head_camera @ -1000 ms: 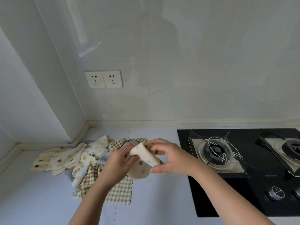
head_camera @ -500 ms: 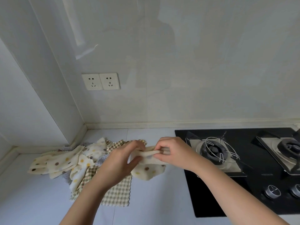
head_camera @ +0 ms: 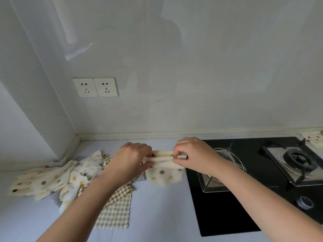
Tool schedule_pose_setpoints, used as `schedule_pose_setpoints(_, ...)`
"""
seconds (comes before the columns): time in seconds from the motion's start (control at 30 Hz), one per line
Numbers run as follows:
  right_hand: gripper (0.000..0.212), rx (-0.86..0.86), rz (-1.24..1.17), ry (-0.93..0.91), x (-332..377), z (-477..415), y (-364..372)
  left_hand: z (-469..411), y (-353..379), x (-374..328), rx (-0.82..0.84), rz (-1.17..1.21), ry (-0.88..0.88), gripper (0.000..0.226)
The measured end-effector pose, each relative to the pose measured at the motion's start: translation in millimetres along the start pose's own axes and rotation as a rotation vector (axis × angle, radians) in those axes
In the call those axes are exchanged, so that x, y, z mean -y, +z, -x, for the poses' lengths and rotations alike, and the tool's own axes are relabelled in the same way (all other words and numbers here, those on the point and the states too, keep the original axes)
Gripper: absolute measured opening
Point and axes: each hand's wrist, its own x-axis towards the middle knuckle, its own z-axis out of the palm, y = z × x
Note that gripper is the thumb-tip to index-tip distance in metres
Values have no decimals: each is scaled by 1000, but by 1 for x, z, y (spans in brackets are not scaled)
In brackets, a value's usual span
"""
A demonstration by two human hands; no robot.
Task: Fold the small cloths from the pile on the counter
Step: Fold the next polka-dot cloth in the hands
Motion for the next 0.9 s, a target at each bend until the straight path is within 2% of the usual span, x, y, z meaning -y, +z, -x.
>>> schedule_pose_setpoints(0.1,13,160,107,42,-3,-4,-5,-17,-6,-7,245,-36,-84,16)
schedule_pose_setpoints(0.17,12,153,94,71,-6,-7,-8,-25,-8,-10,282,-53,-135,18)
schedule_pose_setpoints(0.23,9,147,4,119,-9,-8,-9,-30,-5,-9,246,0,-179,16)
schedule_pose_setpoints(0.3,4,134,-131,170,-15,-8,-8,-32,-1,-5,209,165,-251,23)
schedule_pose_setpoints(0.43,30,0,-522,316,-23,-7,-2,-28,6,3,159,731,-446,43)
schedule_pose_setpoints(0.5,32,-71,-714,414,-26,-7,4,-27,9,3,178,927,-500,27)
schedule_pose_setpoints(0.53,29,-99,-830,450,-26,-7,6,-26,11,2,174,1027,-536,13)
schedule_pose_setpoints(0.57,27,-126,-983,472,-26,-7,10,-25,13,-1,150,1146,-585,13)
schedule_pose_setpoints(0.63,28,-166,-1348,508,-29,-6,19,-22,20,-4,75,1361,-714,34)
schedule_pose_setpoints(0.67,27,-159,-1468,519,-29,-5,23,-22,24,-7,33,1408,-755,38)
schedule_pose_setpoints(0.77,18,-97,-1548,592,-27,0,34,-25,33,-17,-57,1369,-820,19)
schedule_pose_setpoints(0.9,17,-218,-1535,650,-32,5,41,-27,33,-27,-32,1371,-794,20)
